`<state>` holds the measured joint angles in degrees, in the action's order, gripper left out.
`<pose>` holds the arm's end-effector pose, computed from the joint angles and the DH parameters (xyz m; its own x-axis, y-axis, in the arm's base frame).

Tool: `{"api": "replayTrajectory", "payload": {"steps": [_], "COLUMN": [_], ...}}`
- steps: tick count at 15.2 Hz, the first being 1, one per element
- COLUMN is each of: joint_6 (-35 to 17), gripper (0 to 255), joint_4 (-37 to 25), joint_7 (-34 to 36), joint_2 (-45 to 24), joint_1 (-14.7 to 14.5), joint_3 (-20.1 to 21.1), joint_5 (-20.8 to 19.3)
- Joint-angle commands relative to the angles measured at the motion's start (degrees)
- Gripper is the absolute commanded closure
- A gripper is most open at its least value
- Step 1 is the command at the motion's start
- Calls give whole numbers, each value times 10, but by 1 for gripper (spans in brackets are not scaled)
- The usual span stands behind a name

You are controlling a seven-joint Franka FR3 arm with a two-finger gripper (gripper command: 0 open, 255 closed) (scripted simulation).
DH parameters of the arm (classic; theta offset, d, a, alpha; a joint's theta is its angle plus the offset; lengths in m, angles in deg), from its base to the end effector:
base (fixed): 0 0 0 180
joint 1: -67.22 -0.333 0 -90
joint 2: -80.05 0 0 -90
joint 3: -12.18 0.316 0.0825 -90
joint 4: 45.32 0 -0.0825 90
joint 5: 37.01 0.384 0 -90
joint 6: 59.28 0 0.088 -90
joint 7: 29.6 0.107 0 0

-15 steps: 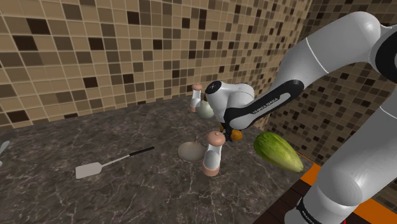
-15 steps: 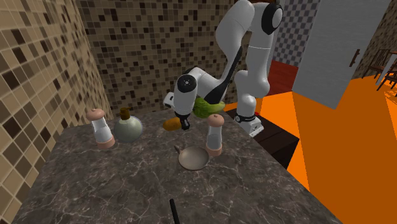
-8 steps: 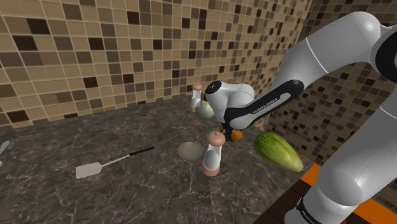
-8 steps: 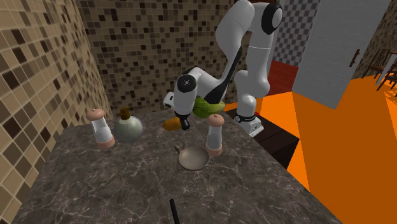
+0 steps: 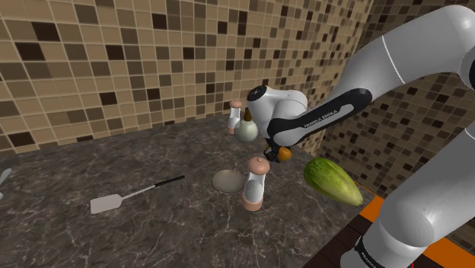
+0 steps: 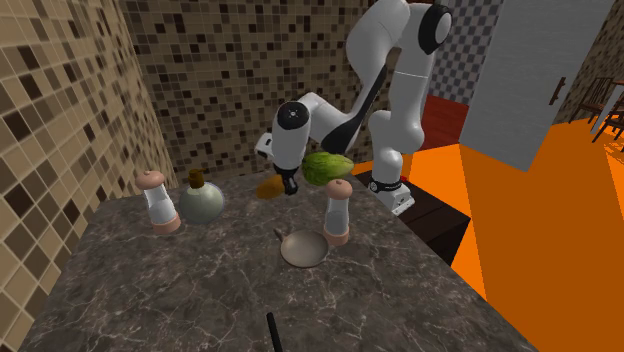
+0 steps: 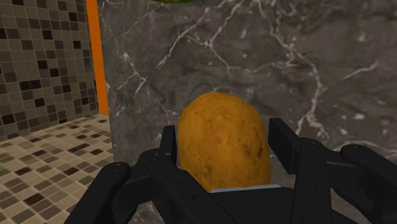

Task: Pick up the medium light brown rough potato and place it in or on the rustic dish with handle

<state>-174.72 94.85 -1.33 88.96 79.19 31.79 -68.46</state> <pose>0.4372 0.0265 0.3440 0.9920 -0.0844 -0.0939 -0.0202 -0.8401 0.5421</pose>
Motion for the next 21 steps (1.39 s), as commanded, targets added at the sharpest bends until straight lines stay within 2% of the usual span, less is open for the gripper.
{"api": "replayTrajectory", "payload": {"steps": [1,15,21], "joint_6": [12,101,158], "gripper": [255,255,255], "joint_4": [-4,-57,-120], "joint_7": [-12,-79,-7], "joint_2": [12,70,22], "joint_1": [-1,-8,-44], "joint_3": [-1,-7,53], "joint_5": [7,43,71]}}
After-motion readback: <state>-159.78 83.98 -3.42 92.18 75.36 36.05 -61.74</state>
